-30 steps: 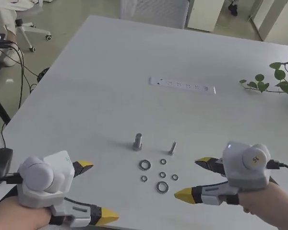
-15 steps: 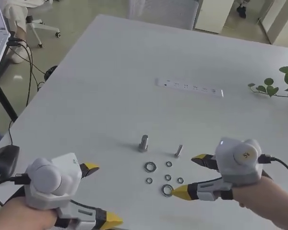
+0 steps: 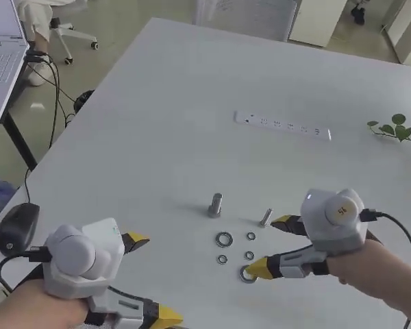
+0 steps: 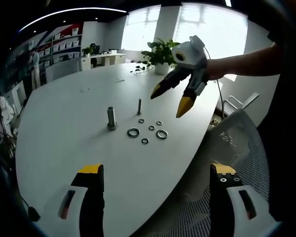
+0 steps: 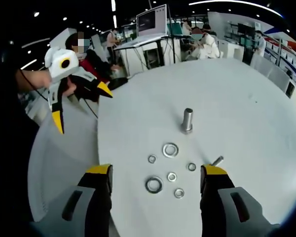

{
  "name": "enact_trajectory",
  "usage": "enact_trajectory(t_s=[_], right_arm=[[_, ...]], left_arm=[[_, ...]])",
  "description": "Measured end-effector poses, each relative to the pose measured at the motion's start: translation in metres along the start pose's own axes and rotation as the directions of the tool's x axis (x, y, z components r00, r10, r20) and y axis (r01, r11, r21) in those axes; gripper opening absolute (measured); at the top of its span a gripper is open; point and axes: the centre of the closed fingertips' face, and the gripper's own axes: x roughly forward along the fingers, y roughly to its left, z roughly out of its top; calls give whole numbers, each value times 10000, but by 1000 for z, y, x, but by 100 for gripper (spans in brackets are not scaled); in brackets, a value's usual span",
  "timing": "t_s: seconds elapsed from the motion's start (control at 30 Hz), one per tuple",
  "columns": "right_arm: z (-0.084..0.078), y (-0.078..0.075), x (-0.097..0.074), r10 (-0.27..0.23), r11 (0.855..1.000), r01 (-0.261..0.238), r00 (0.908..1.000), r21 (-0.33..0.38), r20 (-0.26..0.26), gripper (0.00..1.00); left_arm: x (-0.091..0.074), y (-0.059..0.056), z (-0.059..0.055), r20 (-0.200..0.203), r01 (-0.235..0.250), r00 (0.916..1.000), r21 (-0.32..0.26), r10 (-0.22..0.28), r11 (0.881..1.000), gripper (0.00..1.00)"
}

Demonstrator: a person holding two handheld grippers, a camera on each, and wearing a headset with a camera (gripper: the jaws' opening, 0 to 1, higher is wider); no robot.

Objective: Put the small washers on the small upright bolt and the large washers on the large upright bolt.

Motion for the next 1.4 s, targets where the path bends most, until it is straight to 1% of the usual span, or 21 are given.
enact_trajectory(t_s=[0.13,0.23,0.33,0.43,0.57,0.7,0.8,0.9,1.07,1.13,1.2,1.23,1.4], right_arm=[[5,0,7,42,9996,-47,9999,-263,-162,74],[7,0,13,148,9987,-170,9989,-483,-446,73],[6,1,16,294,9974,-340,9970,-633,-721,71],[7,-1,21,306,9962,-380,9951,-784,-944,71],[11,-1,27,438,9954,-520,9939,-805,-1008,71],[10,-3,33,487,9932,-625,9894,-985,-1370,69],[11,-5,36,485,9921,-659,9862,-1070,-1582,68],[10,-8,39,478,9899,-722,9802,-1218,-1923,64],[10,-13,47,425,9881,-730,9757,-1355,-2151,63],[8,-13,50,410,9863,-765,9718,-1462,-2321,63],[7,-15,52,307,9819,-768,9665,-1729,-2550,62],[8,-15,53,288,9804,-770,9665,-1811,-2549,61],[9,-18,61,322,9820,-802,9634,-1713,-2662,59]], left_arm=[[-2,1,-1,50,1,10000,-76,0,10000,88],[-3,1,-1,71,-2,10000,-97,3,10000,88],[-3,-1,0,20,33,10000,15,-33,10000,88],[-3,-1,0,-12,21,10000,77,-21,10000,88],[-3,0,1,79,-2,10000,6,2,10000,87],[-2,1,3,193,-21,9998,-70,23,10000,87],[-1,1,3,205,-31,9998,-91,33,10000,87],[0,-1,2,194,17,9998,-82,-16,10000,87],[2,-3,2,205,77,9998,-67,-76,9999,87],[2,-4,2,198,102,9998,-61,-100,9999,87],[2,-5,2,198,113,9997,-54,-112,9999,87],[2,-5,2,206,116,9997,-54,-115,9999,87],[2,-1,-1,184,79,9998,-179,-76,9998,87]])
